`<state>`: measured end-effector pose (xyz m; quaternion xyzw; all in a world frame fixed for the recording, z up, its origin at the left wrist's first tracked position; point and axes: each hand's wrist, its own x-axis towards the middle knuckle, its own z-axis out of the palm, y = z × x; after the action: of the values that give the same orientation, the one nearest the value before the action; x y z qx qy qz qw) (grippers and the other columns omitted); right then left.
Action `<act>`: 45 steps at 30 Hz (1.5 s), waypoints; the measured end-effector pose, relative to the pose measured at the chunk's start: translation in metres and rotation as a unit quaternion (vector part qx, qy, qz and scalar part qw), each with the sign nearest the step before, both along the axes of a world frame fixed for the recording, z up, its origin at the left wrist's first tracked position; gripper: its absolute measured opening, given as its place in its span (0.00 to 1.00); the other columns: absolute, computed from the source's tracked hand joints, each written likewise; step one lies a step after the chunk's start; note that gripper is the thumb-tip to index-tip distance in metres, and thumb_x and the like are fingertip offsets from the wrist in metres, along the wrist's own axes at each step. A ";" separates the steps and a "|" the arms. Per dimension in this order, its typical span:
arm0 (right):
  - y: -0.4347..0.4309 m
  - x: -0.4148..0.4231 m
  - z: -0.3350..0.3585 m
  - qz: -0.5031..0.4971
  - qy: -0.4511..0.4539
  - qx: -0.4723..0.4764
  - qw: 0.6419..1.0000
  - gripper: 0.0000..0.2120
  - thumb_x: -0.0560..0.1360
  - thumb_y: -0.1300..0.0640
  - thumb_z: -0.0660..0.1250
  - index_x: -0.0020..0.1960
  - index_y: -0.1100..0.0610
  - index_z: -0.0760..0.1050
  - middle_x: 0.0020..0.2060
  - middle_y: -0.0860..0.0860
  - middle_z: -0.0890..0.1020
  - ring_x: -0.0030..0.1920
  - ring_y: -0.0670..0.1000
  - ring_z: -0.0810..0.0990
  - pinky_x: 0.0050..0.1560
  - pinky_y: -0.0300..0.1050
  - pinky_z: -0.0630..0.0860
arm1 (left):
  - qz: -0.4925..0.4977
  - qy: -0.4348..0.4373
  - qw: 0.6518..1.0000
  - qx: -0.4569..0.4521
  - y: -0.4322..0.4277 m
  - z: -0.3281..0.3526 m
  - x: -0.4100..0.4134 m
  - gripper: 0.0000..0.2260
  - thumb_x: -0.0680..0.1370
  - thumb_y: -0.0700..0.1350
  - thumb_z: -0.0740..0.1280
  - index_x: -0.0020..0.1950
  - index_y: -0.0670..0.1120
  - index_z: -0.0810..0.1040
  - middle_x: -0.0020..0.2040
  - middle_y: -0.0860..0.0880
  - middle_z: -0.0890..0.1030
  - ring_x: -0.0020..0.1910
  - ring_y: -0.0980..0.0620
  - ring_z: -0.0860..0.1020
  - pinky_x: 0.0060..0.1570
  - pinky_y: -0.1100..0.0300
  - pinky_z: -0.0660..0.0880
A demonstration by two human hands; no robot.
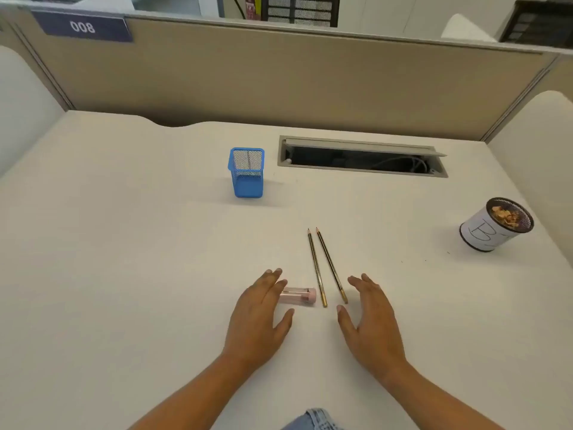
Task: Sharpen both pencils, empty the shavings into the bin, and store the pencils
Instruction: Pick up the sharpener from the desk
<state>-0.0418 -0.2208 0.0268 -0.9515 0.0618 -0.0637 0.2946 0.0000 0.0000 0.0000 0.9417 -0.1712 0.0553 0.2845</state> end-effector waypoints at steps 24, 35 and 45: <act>0.013 0.044 0.068 0.102 0.111 0.292 0.945 0.15 0.74 0.56 0.74 0.56 0.39 0.81 0.48 0.39 0.86 0.49 0.45 0.85 0.50 0.38 0.82 | -0.071 0.205 0.958 -0.189 -0.028 0.062 0.006 0.14 0.80 0.56 0.57 0.66 0.57 0.69 0.57 0.61 0.76 0.56 0.58 0.75 0.55 0.68 0.72; 0.017 0.049 0.086 0.103 0.075 0.235 0.964 0.09 0.74 0.53 0.73 0.54 0.50 0.84 0.44 0.41 0.85 0.48 0.45 0.84 0.47 0.40 0.82 | -0.014 0.109 0.992 -0.066 -0.046 0.078 0.010 0.08 0.78 0.49 0.66 0.51 0.57 0.67 0.46 0.57 0.76 0.43 0.56 0.75 0.40 0.59 0.77; 0.012 0.049 0.086 0.012 0.168 0.313 0.935 0.08 0.77 0.57 0.68 0.50 0.48 0.86 0.43 0.41 0.87 0.45 0.45 0.85 0.44 0.38 0.81 | -0.032 0.191 0.975 -0.106 -0.034 0.081 0.003 0.09 0.76 0.60 0.59 0.52 0.60 0.63 0.46 0.60 0.73 0.44 0.55 0.73 0.44 0.66 0.72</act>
<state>0.0074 -0.2092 0.1130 -0.8087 0.1161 0.1231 0.5633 0.0031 -0.0336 0.0812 0.8934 -0.1371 -0.1172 0.4114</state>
